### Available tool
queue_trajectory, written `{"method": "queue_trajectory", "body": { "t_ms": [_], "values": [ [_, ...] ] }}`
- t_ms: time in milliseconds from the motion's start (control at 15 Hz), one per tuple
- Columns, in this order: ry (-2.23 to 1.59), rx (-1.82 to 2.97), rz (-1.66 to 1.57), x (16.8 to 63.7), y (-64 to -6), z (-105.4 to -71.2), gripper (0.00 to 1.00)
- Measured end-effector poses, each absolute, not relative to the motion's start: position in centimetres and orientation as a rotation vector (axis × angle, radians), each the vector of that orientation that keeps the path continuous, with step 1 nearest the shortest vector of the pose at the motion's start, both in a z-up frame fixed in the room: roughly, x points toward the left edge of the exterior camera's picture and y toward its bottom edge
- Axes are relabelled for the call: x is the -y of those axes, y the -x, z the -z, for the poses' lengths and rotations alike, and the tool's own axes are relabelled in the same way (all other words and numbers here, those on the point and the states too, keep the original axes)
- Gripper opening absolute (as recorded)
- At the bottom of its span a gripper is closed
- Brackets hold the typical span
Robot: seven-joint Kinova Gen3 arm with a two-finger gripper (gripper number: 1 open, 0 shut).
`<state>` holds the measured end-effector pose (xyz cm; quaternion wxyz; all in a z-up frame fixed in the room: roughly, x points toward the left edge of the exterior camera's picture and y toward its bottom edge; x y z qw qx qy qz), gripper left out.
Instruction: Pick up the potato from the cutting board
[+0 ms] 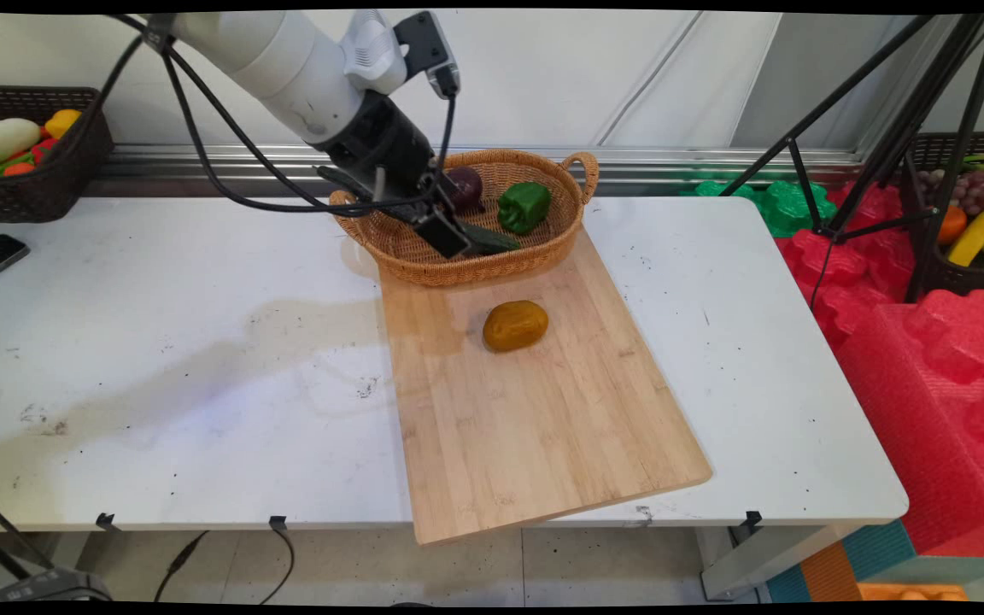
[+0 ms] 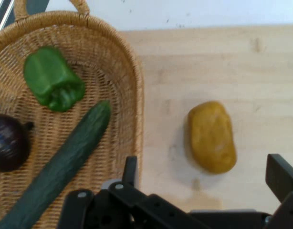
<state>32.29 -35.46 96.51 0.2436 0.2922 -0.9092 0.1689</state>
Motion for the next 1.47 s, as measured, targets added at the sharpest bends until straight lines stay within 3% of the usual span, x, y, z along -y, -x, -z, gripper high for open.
{"method": "queue_trajectory", "body": {
  "t_ms": [1467],
  "values": [
    [-1.003,2.475,-0.376,39.0,-25.1,-82.1,1.0]
  ]
}}
